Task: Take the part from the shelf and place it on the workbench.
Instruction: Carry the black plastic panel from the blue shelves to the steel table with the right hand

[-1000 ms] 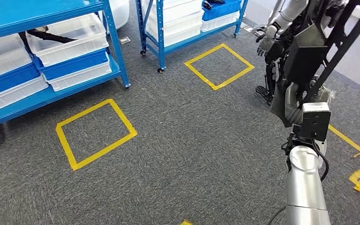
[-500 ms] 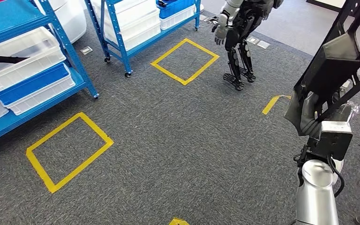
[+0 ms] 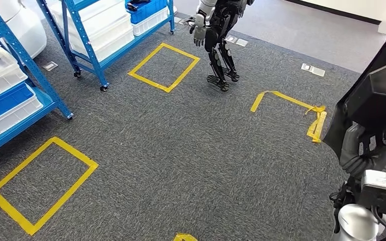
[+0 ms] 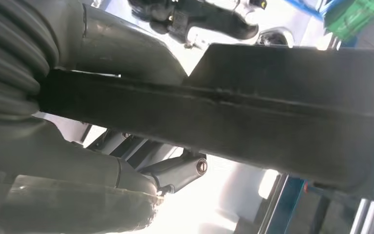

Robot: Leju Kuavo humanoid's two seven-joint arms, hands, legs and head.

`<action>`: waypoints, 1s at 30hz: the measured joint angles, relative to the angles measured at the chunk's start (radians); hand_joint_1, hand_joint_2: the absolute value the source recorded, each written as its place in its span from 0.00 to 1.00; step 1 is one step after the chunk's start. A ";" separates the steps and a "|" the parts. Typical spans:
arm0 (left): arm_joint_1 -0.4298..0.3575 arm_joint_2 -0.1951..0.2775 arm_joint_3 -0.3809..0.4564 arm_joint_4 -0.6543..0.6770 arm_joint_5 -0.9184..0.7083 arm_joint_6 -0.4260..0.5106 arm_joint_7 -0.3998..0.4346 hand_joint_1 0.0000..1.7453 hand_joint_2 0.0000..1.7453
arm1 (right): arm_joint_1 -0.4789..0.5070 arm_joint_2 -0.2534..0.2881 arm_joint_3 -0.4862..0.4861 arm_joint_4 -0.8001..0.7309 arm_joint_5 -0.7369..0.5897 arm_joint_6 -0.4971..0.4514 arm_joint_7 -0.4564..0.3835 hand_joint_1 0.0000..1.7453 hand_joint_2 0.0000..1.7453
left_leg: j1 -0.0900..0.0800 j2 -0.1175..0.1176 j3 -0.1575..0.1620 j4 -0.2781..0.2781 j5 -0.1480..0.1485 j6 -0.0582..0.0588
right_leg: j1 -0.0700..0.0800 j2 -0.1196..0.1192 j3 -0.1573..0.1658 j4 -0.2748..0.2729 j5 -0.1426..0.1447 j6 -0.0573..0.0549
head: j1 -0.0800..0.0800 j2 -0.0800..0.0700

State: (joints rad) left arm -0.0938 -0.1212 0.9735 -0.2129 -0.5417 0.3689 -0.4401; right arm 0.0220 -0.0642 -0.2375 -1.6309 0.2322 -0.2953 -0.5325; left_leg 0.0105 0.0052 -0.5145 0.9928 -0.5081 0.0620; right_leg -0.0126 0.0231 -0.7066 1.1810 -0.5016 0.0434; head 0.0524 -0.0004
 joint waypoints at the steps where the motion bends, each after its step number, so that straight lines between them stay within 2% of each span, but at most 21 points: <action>1: 0.001 0.000 0.000 0.000 0.000 0.000 0.000 0.00 1.00 | 0.002 0.001 0.000 -0.002 0.000 0.000 0.000 1.00 1.00 | -0.001 0.016 -0.001 0.000 0.000 0.000 | -0.003 -0.008 -0.031 0.066 -0.022 0.002 | 0.000 0.000; 2: 0.001 0.000 0.000 0.000 0.000 0.000 0.000 0.00 1.00 | 0.005 0.001 -0.001 -0.003 0.000 0.000 0.000 1.00 1.00 | 0.000 0.032 -0.001 0.000 -0.001 -0.001 | -0.007 -0.012 -0.049 0.106 -0.033 0.006 | 0.000 0.000; 3: 0.001 0.000 0.000 0.000 0.000 0.000 0.000 0.00 1.00 | 0.007 0.001 -0.001 -0.003 0.000 0.000 0.000 1.00 1.00 | 0.000 0.046 -0.001 0.000 -0.002 -0.002 | -0.011 -0.015 -0.047 0.105 -0.027 0.015 | 0.000 0.000; 5: 0.000 -0.001 0.000 0.000 0.002 0.003 0.001 0.00 1.00 | 0.008 0.001 -0.002 -0.005 0.000 0.001 0.000 1.00 1.00 | 0.002 0.068 0.002 0.001 -0.005 -0.007 | -0.019 -0.028 0.000 0.023 0.006 0.033 | 0.000 0.000; 7: -0.001 0.000 0.002 0.000 0.006 0.010 0.004 0.00 1.00 | 0.008 0.001 -0.002 -0.008 0.001 0.005 0.001 1.00 1.00 | 0.001 0.085 0.006 0.001 -0.011 -0.016 | -0.020 -0.071 0.072 -0.100 0.042 0.045 | 0.001 0.000; 9: -0.001 0.001 0.007 -0.001 0.012 0.022 0.009 0.00 1.00 | 0.010 0.002 -0.002 -0.012 0.008 0.010 0.004 1.00 1.00 | -0.005 0.103 0.013 0.002 -0.020 -0.029 | -0.013 -0.102 0.115 -0.172 0.059 0.038 | -0.002 0.000; 10: -0.001 0.001 0.011 -0.002 0.015 0.027 0.012 0.00 1.00 | 0.012 0.003 -0.002 -0.013 0.014 0.012 0.008 1.00 1.00 | -0.008 0.113 0.016 0.001 -0.024 -0.035 | -0.009 -0.102 0.118 -0.179 0.060 0.030 | -0.003 0.000; 12: -0.001 -0.002 0.017 -0.002 0.019 0.036 0.016 0.00 1.00 | 0.022 0.004 -0.007 -0.017 0.028 0.012 0.016 1.00 1.00 | -0.004 0.126 0.023 0.002 -0.031 -0.045 | -0.012 -0.074 0.113 -0.178 0.061 0.015 | -0.007 0.000; 14: 0.000 -0.006 0.021 -0.003 0.021 0.041 0.017 0.00 1.00 | 0.032 0.005 -0.015 -0.023 0.039 0.012 0.021 1.00 1.00 | 0.004 0.084 0.010 0.042 -0.065 -0.053 | -0.019 -0.049 0.112 -0.179 0.063 -0.002 | -0.009 0.000; 16: 0.005 -0.007 0.027 -0.003 0.021 0.042 0.017 0.00 1.00 | 0.041 0.007 -0.019 -0.029 0.049 0.011 0.023 1.00 1.00 | 0.007 0.019 -0.044 0.163 -0.134 -0.054 | -0.018 -0.025 0.112 -0.180 0.064 -0.015 | -0.013 0.000; 17: 0.008 -0.008 0.029 -0.004 0.021 0.043 0.017 0.00 1.00 | 0.048 0.009 -0.021 -0.034 0.055 0.010 0.025 1.00 1.00 | 0.006 0.004 -0.078 0.230 -0.163 -0.053 | -0.015 -0.011 0.111 -0.180 0.065 -0.020 | -0.014 0.000; 18: 0.011 -0.008 0.032 -0.006 0.021 0.041 0.018 0.00 1.00 | 0.058 0.011 -0.024 -0.041 0.061 0.009 0.028 1.00 1.00 | 0.006 -0.004 -0.105 0.278 -0.176 -0.052 | -0.012 0.003 0.111 -0.180 0.065 -0.021 | -0.014 0.000; 19: 0.013 -0.008 0.034 -0.008 0.021 0.039 0.019 0.00 1.00 | 0.070 0.014 -0.029 -0.051 0.066 0.009 0.031 1.00 1.00 | 0.006 -0.007 -0.117 0.292 -0.169 -0.050 | -0.010 0.018 0.111 -0.179 0.065 -0.022 | -0.014 0.000; 20: 0.014 -0.008 0.036 -0.010 0.021 0.037 0.021 0.00 1.00 | 0.082 0.017 -0.035 -0.062 0.069 0.010 0.033 1.00 1.00 | 0.006 -0.011 -0.110 0.264 -0.140 -0.046 | -0.008 0.032 0.111 -0.178 0.066 -0.023 | -0.014 0.000; 21: 0.015 -0.008 0.039 -0.013 0.022 0.035 0.022 0.00 1.00 | 0.094 0.020 -0.041 -0.075 0.068 0.013 0.035 1.00 1.00 | 0.007 -0.022 -0.086 0.205 -0.100 -0.043 | -0.008 0.047 0.112 -0.176 0.066 -0.022 | -0.014 0.000; 23: 0.015 -0.008 0.045 -0.018 0.026 0.034 0.023 0.00 1.00 | 0.110 0.026 -0.052 -0.096 0.058 0.023 0.034 1.00 1.00 | 0.009 -0.076 -0.034 0.083 -0.040 -0.036 | -0.005 0.074 0.108 -0.171 0.066 -0.019 | -0.014 0.000; 24: 0.015 -0.008 0.047 -0.020 0.025 0.034 0.024 0.00 1.00 | 0.115 0.030 -0.057 -0.102 0.051 0.029 0.032 1.00 1.00 | 0.009 -0.095 -0.020 0.050 -0.028 -0.035 | -0.005 0.086 0.104 -0.168 0.067 -0.015 | -0.014 0.000; 25: 0.016 -0.009 0.049 -0.022 0.021 0.034 0.025 0.00 1.00 | 0.119 0.033 -0.062 -0.106 0.045 0.034 0.029 1.00 1.00 | 0.006 -0.103 -0.016 0.038 -0.027 -0.033 | -0.005 0.099 0.100 -0.168 0.070 -0.008 | -0.014 0.000; 27: 0.016 -0.013 0.050 -0.026 0.012 0.037 0.029 0.00 1.00 | 0.126 0.037 -0.073 -0.109 0.039 0.042 0.023 1.00 1.00 | 0.001 -0.072 -0.014 0.032 -0.020 -0.022 | -0.007 0.120 0.090 -0.170 0.077 0.007 | -0.014 0.000; 28: 0.015 -0.015 0.052 -0.028 0.011 0.040 0.030 0.00 1.00 | 0.128 0.038 -0.078 -0.110 0.037 0.046 0.021 1.00 1.00 | 0.001 -0.058 -0.011 0.026 -0.014 -0.015 | -0.006 0.109 0.083 -0.164 0.075 0.012 | -0.013 0.000; 30: 0.015 -0.018 0.059 -0.035 0.018 0.045 0.031 0.00 1.00 | 0.121 0.040 -0.085 -0.110 0.036 0.050 0.016 1.00 1.00 | 0.002 -0.025 -0.007 0.016 -0.005 -0.001 | 0.000 0.052 0.044 -0.096 0.043 0.010 | -0.006 0.000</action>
State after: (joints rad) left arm -0.0787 -0.1389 1.0321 -0.2476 -0.5234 0.4141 -0.4091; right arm 0.1435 -0.0240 -0.3222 -1.7406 0.2677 -0.2452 -0.5163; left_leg 0.0123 -0.0201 -0.5218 1.0085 -0.5128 0.0608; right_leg -0.0131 0.0747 -0.6625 1.0853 -0.4583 0.0535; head 0.0468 -0.0004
